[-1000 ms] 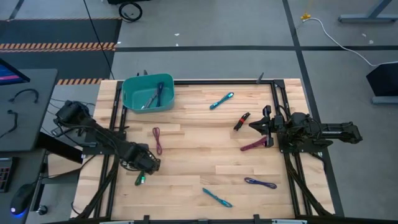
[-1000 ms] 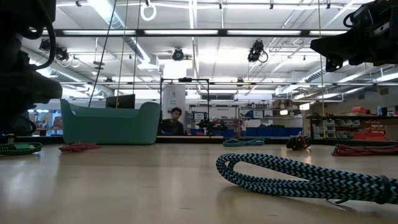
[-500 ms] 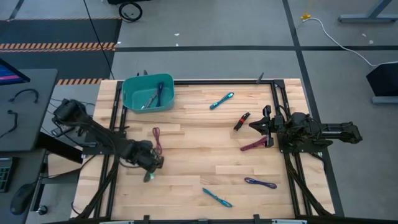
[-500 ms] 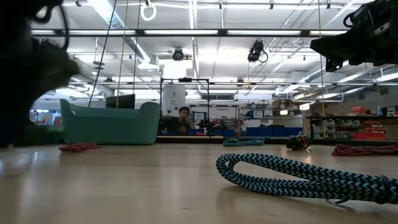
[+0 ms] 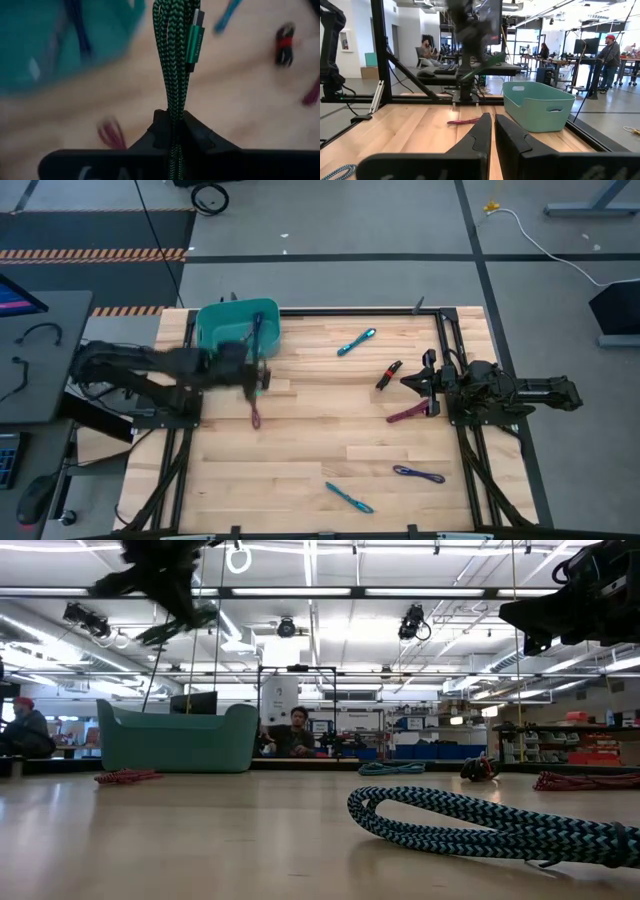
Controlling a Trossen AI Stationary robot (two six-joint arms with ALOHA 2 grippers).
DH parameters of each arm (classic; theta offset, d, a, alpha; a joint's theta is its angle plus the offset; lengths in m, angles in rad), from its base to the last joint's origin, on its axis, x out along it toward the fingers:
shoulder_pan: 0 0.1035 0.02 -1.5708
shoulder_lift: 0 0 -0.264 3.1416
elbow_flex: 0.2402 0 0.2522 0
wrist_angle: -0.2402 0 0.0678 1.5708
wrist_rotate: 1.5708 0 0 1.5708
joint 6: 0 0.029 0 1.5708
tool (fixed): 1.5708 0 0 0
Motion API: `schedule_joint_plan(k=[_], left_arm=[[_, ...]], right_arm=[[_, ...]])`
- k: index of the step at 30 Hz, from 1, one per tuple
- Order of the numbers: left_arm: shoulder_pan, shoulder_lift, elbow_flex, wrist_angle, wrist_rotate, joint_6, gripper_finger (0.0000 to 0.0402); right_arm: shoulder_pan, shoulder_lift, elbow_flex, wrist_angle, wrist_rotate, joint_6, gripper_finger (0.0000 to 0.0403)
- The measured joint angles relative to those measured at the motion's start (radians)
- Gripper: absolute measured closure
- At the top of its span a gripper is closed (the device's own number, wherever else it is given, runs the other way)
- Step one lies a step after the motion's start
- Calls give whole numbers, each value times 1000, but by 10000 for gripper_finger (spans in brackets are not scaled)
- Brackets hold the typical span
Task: Pick and place USB-C Cables
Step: Put the green charger cable into the green bin
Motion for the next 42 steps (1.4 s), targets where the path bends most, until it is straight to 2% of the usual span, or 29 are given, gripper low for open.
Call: schedule_joint_plan(k=[4, 8, 13, 18, 22, 30, 35, 39, 42], left_arm=[[216, -1, 132, 0, 0, 313, 379], [437, 2, 192, 15, 22, 546, 380], [695, 9, 160, 36, 127, 743, 381], [854, 17, 43, 139, 236, 804, 381], [914, 17, -102, 231, 276, 801, 381], [970, 17, -365, 393, 259, 775, 369], [988, 17, -433, 472, 246, 774, 370], [993, 17, -442, 486, 245, 774, 374], [993, 17, -442, 490, 245, 774, 361]], right_arm=[[0, 0, 0, 0, 0, 0, 373], [0, 0, 0, 0, 0, 0, 373], [0, 0, 0, 0, 0, 0, 373], [0, 0, 0, 0, 0, 0, 373], [0, 0, 0, 0, 0, 0, 373], [0, 0, 0, 0, 0, 0, 373], [0, 0, 0, 0, 0, 0, 373], [0, 0, 0, 0, 0, 0, 373], [0, 0, 0, 0, 0, 0, 373]])
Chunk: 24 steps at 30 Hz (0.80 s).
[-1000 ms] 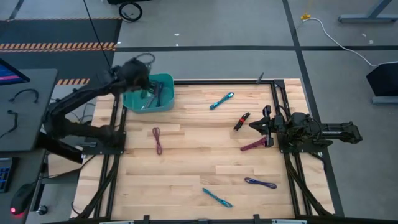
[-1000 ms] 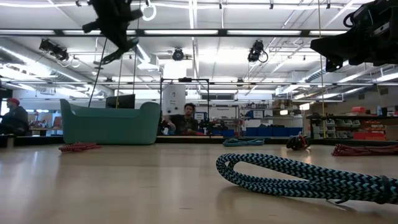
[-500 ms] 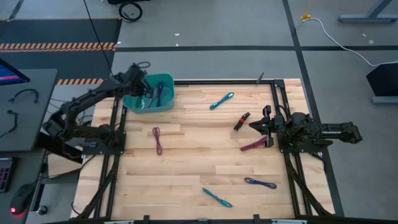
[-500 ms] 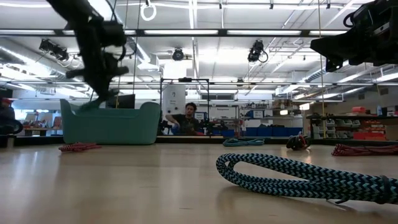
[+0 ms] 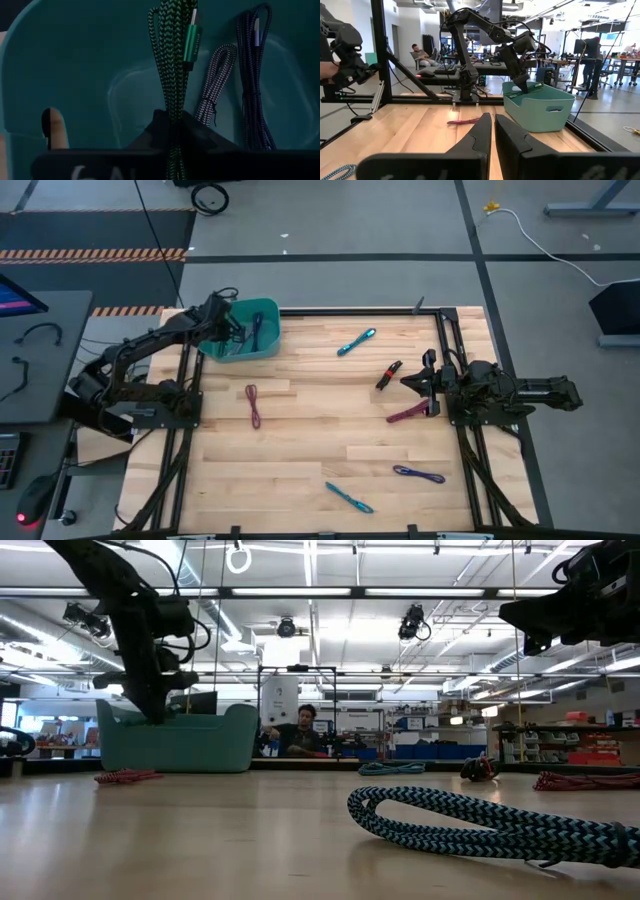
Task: Pick and place USB-C Cables
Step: Put the green charger cable into the green bin, then put the purple charger cable into the green bin
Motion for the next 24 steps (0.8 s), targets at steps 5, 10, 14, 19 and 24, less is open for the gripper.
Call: schedule_joint_plan(k=[5, 10, 14, 19, 24], left_arm=[[0, 0, 0, -1, 0, 12, 325], [-1, 0, 5, -10, 0, 16, 280], [-1, -1, 57, -23, 39, 16, 240], [-8, -1, 198, -46, 168, 39, 211], [-88, -1, 354, -40, 330, 35, 213]], right_arm=[[0, 0, 0, 0, 0, 0, 373], [0, 0, 0, 0, 0, 0, 373], [0, 0, 0, 0, 0, 0, 373], [0, 0, 0, 0, 0, 0, 373], [0, 0, 0, 0, 0, 0, 373]])
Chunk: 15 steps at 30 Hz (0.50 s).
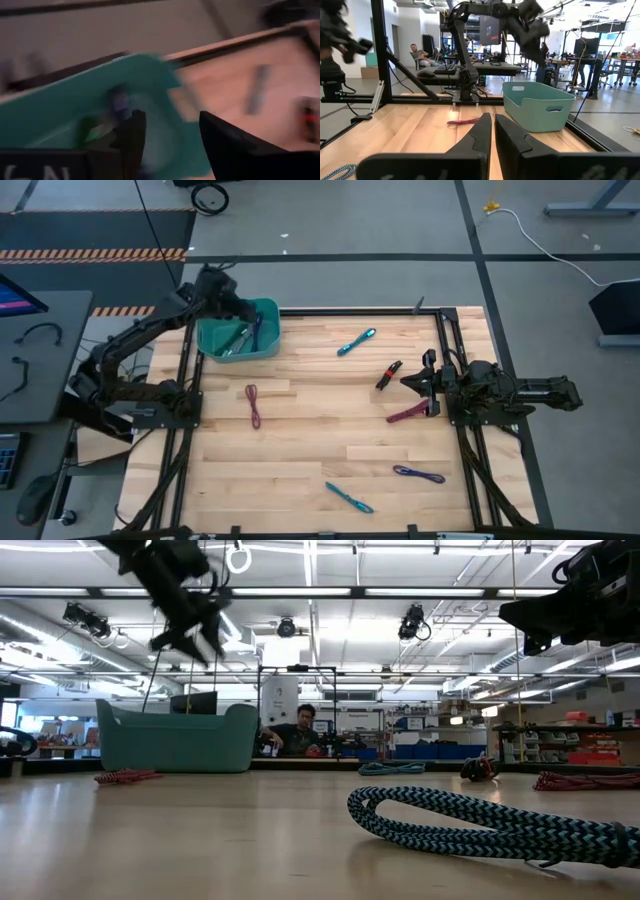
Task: Pick and place USB-C Cables
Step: Put the purple charger cable into the green bin
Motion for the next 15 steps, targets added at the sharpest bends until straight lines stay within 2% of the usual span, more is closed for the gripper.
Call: schedule_joint_plan(k=[4, 9, 12, 15], left_arm=[[-136, 0, 78, 25, 21, 2, 225], [-319, 0, 88, 108, 9, -27, 235], [-421, 0, 88, 126, -52, -55, 240], [-509, 0, 88, 126, -163, -83, 241]], right_arm=[[0, 0, 0, 0, 1, 0, 373], [-1, 0, 0, 49, 48, -8, 373], [-1, 0, 0, 89, 48, 17, 373], [-1, 0, 0, 221, 53, 138, 373]])
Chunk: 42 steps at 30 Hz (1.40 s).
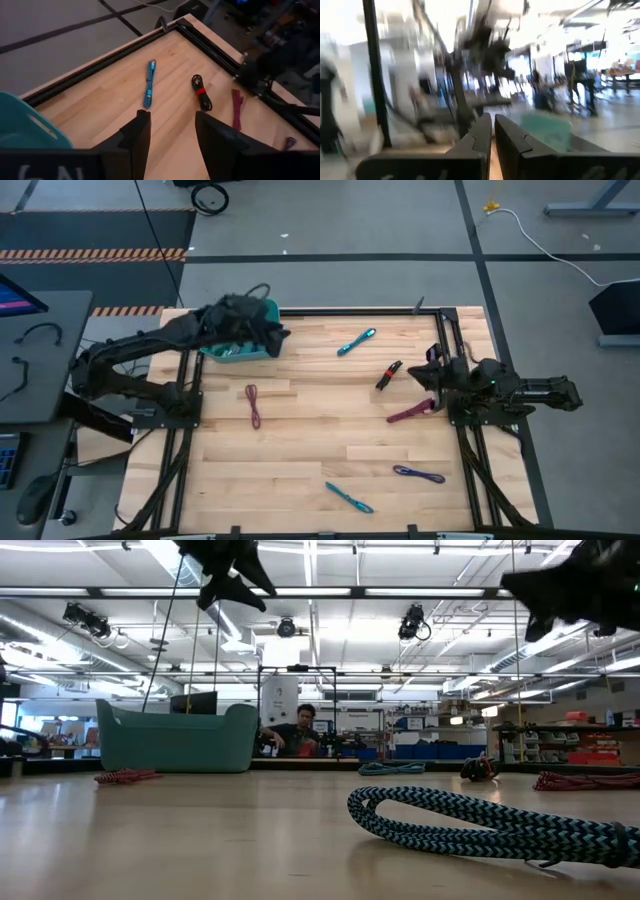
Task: Pick and place USB-C Cables
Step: Put the purple charger cable into the green bin
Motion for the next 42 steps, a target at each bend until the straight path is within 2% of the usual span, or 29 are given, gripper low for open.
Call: schedule_joint_plan(k=[2, 6, 8, 10, 14, 19, 22, 26, 29, 32, 36, 39, 42], left_arm=[[-41, 0, 0, 0, -59, -21, 241], [-86, 0, 0, 0, -111, -25, 242], [-95, 0, 0, -1, -116, -30, 242], [-99, 0, 0, -2, -126, -31, 242], [-97, 0, 0, -2, -157, -30, 242], [-96, 0, 0, -7, -186, -24, 242], [-96, 0, 0, -21, -186, -23, 242], [-96, 0, 0, -42, -187, -23, 242], [-96, 0, 0, -51, -187, -23, 242], [-98, 0, 0, -58, -187, -23, 242], [-98, 0, 0, -78, -186, -23, 241], [-98, 1, 0, -87, -186, -24, 241], [-103, 1, 0, -93, -186, -24, 242]], right_arm=[[0, 0, 0, 121, 28, 113, 373], [-1, 0, 0, 334, 168, 262, 373], [-1, -1, 19, 357, 172, 305, 373], [2, 4, 55, 332, 126, 347, 373], [21, 57, 166, 157, -6, 476, 380], [73, 208, 385, -377, -206, 653, 398], [122, 338, 504, -606, -324, 713, 397], [204, 496, 561, -657, -493, 847, 398], [267, 604, 562, -642, -535, 973, 396], [335, 706, 562, -690, -626, 977, 390], [473, 813, 562, -784, -595, 932, 388], [574, 873, 561, -819, -516, 906, 380], [663, 916, 561, -812, -397, 908, 355]])
